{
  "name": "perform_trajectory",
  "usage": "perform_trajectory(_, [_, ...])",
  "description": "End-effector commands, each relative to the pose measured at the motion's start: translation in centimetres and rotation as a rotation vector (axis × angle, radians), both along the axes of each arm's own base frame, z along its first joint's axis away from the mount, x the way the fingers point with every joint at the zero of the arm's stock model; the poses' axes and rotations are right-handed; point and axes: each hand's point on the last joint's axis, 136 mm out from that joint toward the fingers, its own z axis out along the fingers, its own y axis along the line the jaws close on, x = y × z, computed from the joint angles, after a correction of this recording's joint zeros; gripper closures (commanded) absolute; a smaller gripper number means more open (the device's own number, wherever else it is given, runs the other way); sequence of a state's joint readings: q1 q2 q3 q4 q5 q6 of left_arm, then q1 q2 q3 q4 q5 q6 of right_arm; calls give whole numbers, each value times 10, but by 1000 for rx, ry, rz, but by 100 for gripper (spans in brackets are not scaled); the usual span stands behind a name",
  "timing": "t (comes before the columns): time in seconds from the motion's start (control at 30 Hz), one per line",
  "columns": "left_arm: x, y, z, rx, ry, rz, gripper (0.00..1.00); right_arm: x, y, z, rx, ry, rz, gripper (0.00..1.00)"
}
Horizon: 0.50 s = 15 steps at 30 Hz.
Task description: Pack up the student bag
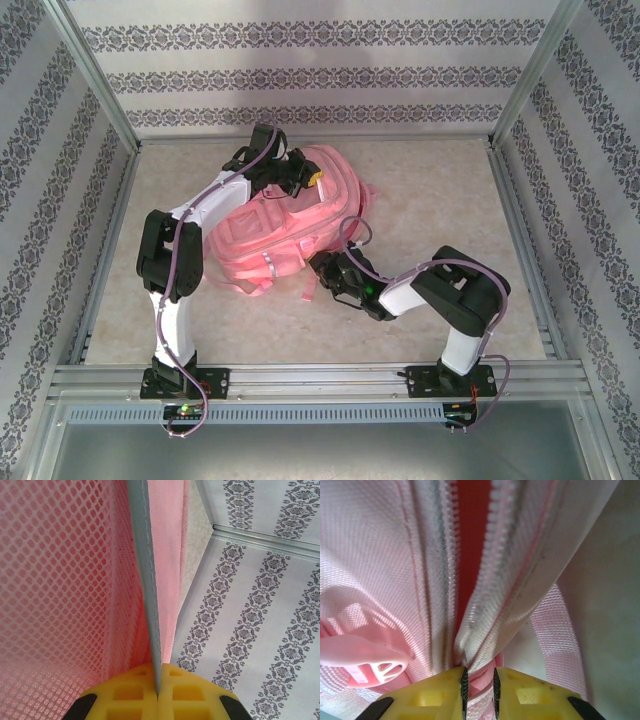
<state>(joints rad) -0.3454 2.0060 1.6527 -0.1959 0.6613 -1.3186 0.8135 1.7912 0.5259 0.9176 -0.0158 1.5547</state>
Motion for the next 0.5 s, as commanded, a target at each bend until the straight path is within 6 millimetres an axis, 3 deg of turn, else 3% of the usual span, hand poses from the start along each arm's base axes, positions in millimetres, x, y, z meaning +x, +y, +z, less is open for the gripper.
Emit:
perform_trajectory(0.0, [14, -1, 18, -34, -58, 9, 100, 9, 10, 18, 81, -46, 4, 78])
perform_trajectory(0.47, [11, 2, 14, -40, -50, 14, 100, 4, -1, 30, 99, -79, -13, 86])
